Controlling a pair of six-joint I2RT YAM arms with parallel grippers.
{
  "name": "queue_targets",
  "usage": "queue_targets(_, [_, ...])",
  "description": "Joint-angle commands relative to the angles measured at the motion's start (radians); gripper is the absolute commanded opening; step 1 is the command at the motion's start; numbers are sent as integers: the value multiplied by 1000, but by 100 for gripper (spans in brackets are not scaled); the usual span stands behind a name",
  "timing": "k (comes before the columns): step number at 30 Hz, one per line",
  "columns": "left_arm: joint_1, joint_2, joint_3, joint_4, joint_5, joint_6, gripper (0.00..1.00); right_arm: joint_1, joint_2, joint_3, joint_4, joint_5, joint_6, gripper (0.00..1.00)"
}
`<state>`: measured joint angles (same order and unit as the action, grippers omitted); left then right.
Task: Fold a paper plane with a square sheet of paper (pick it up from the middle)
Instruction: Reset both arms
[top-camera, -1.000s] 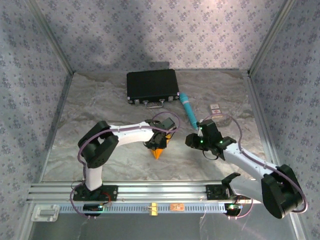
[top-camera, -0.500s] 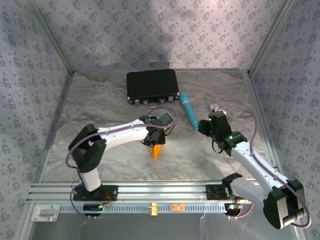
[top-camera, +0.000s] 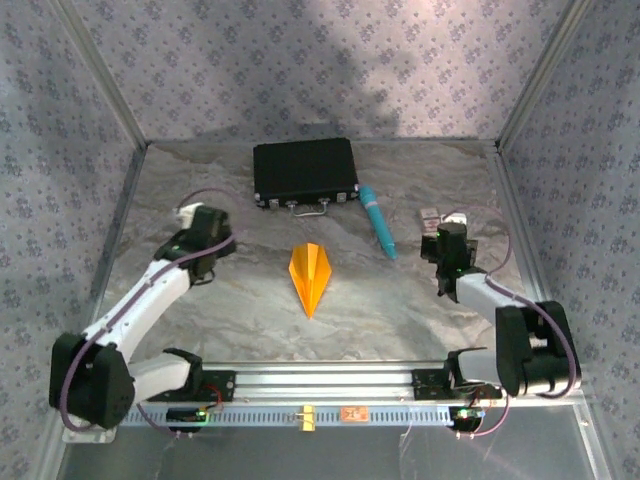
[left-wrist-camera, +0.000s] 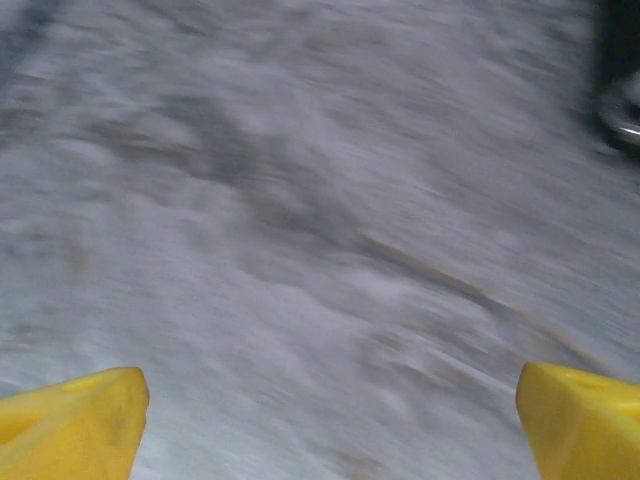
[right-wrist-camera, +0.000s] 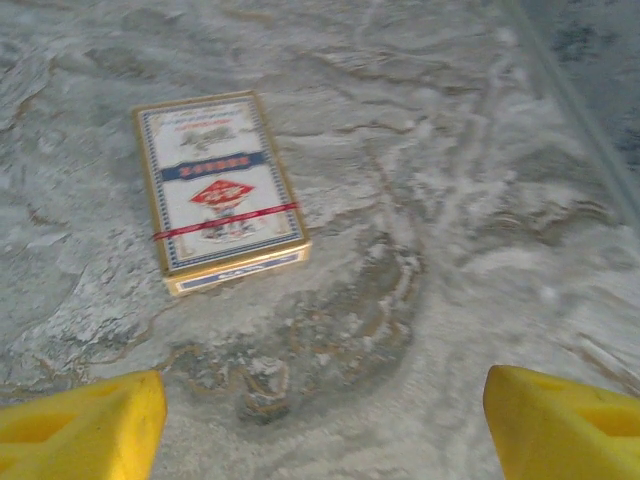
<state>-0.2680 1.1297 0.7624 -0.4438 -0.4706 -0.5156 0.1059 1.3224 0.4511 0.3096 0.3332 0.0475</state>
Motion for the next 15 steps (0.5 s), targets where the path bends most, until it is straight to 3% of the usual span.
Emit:
queue_targets(1, [155, -43, -104, 226, 69, 199, 95, -20, 72, -24, 330, -139, -152, 83])
queue_targets(4, [168, -17, -226, 487, 110, 308, 96, -37, 109, -51, 406, -203, -170, 83])
queue_targets(6, [169, 32, -259, 600, 118, 344, 96, -86, 101, -100, 474, -314, -145, 83])
queue_targets(7, [169, 64, -276, 674, 133, 359, 96, -107, 123, -143, 564, -352, -140, 84])
queue_targets(9, [168, 110, -289, 774, 196, 398, 96, -89, 206, -188, 753, -310, -149, 89])
queue_targets(11, [168, 150, -301, 866, 284, 453, 99, -76, 171, -117, 563, -242, -133, 99])
queue_targets(15, [169, 187, -357, 1023, 397, 518, 100, -133, 199, -66, 507, -243, -62, 99])
